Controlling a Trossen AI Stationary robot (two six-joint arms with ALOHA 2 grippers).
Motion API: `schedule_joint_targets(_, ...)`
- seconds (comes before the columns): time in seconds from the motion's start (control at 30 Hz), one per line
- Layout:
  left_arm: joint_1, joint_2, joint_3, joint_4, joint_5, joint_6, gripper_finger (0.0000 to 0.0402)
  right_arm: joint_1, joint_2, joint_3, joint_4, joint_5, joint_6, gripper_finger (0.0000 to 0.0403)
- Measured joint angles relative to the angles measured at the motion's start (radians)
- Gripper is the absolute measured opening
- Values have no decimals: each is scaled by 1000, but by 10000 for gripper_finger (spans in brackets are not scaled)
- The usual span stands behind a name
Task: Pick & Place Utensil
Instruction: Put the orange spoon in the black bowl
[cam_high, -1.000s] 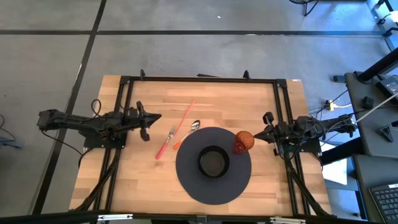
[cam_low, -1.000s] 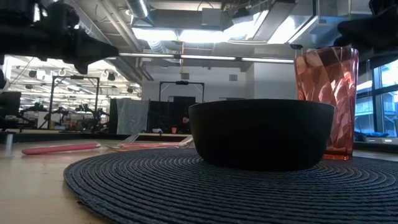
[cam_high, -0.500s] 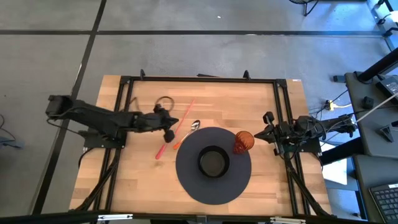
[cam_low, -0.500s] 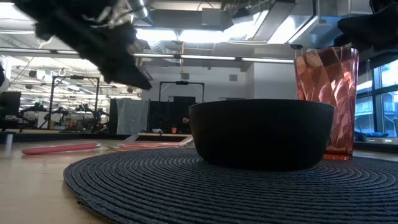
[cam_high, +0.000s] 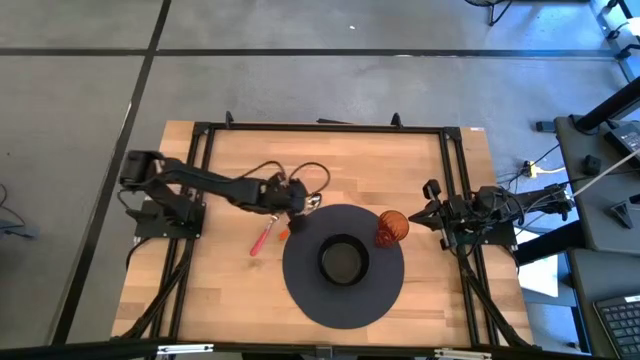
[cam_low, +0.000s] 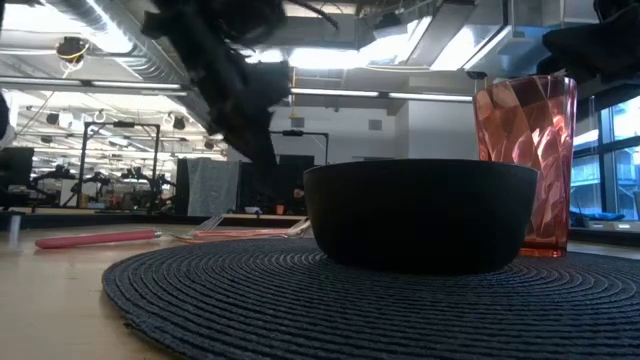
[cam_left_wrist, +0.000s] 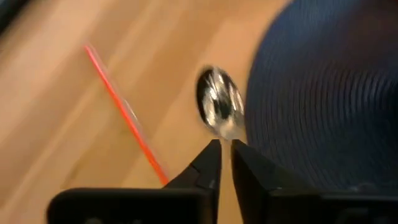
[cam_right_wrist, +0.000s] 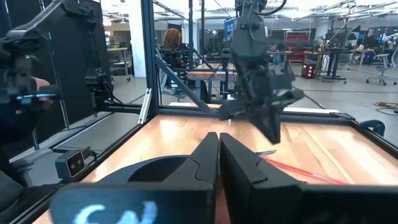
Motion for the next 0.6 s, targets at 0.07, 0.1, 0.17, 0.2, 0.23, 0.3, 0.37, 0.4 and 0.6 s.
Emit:
schedule_joint_targets(0.07,0,59,56,-57,38,-12,54,0,0,0,0,0,0,17)
schedule_joint_targets(0.1,-1,85,83,-82,53,-13,66,0,0,0,0,0,0,17)
schedule_joint_targets(0.17,-1,133,138,-130,85,-3,91,0,0,0,0,0,0,17)
schedule_joint_targets(0.2,-1,156,161,-156,96,2,104,0,0,0,0,0,0,17)
schedule_joint_targets(0.23,0,178,181,-173,109,5,117,0,0,0,0,0,0,17)
schedule_joint_targets(0.3,3,216,206,-196,140,12,140,0,0,0,0,0,0,17)
schedule_joint_targets(0.37,8,250,223,-201,167,13,159,0,0,0,-1,0,0,17)
schedule_joint_targets(0.4,12,264,226,-203,171,9,165,0,0,0,-2,0,0,17)
schedule_joint_targets(0.6,52,305,227,-200,154,0,177,0,0,0,-4,0,4,17)
